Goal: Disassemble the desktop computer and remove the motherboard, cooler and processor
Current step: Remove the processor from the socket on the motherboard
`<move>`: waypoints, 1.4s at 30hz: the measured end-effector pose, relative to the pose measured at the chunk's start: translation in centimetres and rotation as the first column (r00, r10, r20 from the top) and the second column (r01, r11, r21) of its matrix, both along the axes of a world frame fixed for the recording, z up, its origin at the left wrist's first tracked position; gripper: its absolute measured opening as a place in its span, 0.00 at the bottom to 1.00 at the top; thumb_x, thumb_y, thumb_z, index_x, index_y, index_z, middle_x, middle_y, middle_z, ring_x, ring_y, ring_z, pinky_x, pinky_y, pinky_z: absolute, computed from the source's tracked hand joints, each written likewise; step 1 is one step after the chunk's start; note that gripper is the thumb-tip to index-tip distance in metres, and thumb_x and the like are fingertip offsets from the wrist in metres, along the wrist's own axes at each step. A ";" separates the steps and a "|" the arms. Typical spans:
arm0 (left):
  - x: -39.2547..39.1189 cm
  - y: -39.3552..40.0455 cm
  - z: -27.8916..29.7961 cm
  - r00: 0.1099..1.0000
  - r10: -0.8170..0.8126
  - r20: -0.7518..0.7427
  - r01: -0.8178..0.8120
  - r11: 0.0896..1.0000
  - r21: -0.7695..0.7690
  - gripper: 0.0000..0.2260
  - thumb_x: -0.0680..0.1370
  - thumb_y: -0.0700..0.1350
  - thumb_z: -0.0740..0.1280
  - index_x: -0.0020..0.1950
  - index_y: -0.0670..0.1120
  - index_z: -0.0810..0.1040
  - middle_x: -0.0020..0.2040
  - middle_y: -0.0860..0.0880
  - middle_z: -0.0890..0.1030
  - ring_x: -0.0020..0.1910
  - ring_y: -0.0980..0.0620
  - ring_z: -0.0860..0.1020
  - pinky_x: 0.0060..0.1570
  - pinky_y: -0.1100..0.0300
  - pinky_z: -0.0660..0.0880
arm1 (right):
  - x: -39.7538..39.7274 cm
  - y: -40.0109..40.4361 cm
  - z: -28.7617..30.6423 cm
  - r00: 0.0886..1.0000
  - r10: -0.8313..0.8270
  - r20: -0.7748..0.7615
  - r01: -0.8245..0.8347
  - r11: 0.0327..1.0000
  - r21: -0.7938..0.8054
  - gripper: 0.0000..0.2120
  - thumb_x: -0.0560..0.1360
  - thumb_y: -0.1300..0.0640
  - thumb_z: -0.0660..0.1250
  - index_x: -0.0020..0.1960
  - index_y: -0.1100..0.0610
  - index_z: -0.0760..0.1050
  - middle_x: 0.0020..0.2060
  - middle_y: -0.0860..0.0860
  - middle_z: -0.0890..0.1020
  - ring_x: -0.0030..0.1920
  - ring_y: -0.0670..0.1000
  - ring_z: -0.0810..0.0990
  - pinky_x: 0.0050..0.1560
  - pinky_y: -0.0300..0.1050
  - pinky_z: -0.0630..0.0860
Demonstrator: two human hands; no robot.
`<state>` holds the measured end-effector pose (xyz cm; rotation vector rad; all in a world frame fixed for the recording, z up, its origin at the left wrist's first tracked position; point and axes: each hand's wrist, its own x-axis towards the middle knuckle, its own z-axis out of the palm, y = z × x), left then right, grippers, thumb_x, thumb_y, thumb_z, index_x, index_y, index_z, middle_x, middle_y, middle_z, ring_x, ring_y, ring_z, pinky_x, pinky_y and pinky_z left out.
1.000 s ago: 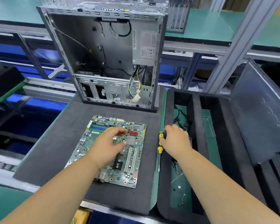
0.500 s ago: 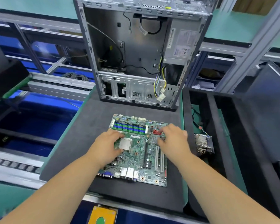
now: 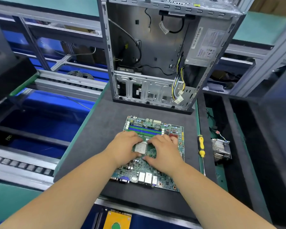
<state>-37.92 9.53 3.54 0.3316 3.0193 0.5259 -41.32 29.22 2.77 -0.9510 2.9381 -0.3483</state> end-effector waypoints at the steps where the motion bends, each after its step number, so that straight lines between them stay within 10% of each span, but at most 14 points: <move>1: -0.1 0.0 -0.1 1.000 0.002 0.000 -0.002 1.000 0.006 0.28 0.72 0.57 0.73 0.70 0.51 0.73 0.63 0.55 0.75 0.64 0.54 0.71 0.67 0.55 0.64 | 0.1 -0.1 -0.1 1.000 -0.011 0.003 0.011 1.000 -0.012 0.29 0.67 0.31 0.64 0.63 0.44 0.73 0.58 0.40 0.74 0.60 0.47 0.69 0.61 0.49 0.54; 18: -0.2 0.2 0.0 0.997 0.067 0.049 -0.070 0.995 0.067 0.27 0.72 0.55 0.74 0.69 0.52 0.74 0.60 0.55 0.75 0.61 0.53 0.71 0.65 0.58 0.65 | -0.9 -0.9 1.6 0.985 -0.004 -0.171 0.007 1.000 0.015 0.15 0.77 0.44 0.56 0.46 0.47 0.81 0.42 0.43 0.80 0.47 0.49 0.74 0.57 0.49 0.55; 42: 1.3 -1.8 -0.2 0.989 0.132 -0.061 -0.122 0.982 0.141 0.23 0.69 0.48 0.73 0.64 0.52 0.77 0.58 0.55 0.75 0.60 0.52 0.73 0.64 0.54 0.68 | -1.6 -1.7 2.8 0.991 0.114 -0.071 -0.118 0.991 -0.059 0.14 0.77 0.40 0.59 0.55 0.46 0.76 0.51 0.41 0.76 0.56 0.47 0.70 0.60 0.51 0.55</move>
